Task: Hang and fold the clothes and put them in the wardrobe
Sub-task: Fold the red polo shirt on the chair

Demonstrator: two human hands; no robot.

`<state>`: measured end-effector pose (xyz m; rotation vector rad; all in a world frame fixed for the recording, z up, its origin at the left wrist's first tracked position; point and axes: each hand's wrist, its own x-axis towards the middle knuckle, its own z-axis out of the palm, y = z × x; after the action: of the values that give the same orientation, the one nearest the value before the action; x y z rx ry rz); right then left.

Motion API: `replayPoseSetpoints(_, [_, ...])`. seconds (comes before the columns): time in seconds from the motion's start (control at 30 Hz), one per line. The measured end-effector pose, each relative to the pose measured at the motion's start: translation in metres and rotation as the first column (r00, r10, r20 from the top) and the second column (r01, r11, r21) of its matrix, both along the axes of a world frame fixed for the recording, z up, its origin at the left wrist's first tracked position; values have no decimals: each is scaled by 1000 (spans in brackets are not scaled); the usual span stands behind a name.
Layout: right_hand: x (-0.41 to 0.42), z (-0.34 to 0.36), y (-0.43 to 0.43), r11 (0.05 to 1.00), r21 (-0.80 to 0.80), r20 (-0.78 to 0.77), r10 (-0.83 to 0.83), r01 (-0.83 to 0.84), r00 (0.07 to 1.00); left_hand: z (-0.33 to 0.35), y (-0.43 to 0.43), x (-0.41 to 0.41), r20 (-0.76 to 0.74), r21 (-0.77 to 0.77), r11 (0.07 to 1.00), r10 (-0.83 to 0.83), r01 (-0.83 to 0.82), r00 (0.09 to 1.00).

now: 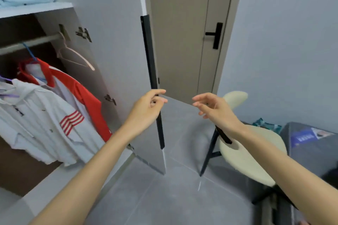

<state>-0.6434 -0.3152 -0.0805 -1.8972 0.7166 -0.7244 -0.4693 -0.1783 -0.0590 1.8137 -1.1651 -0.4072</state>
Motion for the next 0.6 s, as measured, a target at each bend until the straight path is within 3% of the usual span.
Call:
replayPoseSetpoints(0.3, [-190,-65,-49,937,102,-116,-324,335,939,-51,-125,-156,-60,114,938,-322,327,945])
replayPoseSetpoints(0.47, [-300,-113,-72,843,175,-202,-474,508,857,-88,-190,-257,-139,202,862,-445,465,885])
replayPoseSetpoints(0.6, [-380,-150,-86,752,232,-272,-559,617,783,-125,-235,-331,-119,304,782,-535,544,836])
